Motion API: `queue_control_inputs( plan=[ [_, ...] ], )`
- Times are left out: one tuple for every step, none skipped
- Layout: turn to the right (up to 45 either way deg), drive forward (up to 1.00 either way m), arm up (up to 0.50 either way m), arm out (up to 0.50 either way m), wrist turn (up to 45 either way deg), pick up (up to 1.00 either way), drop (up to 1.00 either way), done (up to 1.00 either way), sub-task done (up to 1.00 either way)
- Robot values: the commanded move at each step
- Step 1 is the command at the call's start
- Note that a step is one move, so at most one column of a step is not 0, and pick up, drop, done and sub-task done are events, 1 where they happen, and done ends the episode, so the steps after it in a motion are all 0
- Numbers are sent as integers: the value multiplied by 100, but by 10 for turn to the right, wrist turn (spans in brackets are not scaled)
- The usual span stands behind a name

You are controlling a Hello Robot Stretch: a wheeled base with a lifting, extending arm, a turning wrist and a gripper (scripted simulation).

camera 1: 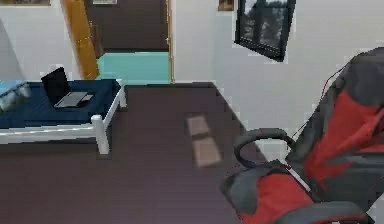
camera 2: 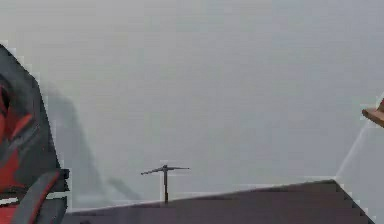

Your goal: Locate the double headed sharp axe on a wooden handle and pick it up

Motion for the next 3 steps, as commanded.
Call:
queue_control_inputs(
  plan=[
    [450, 0, 0, 0, 0, 0, 0, 0, 0],
    [330, 0, 0, 0, 0, 0, 0, 0, 0],
    [0, 75, 0, 0, 0, 0, 0, 0, 0]
  ],
)
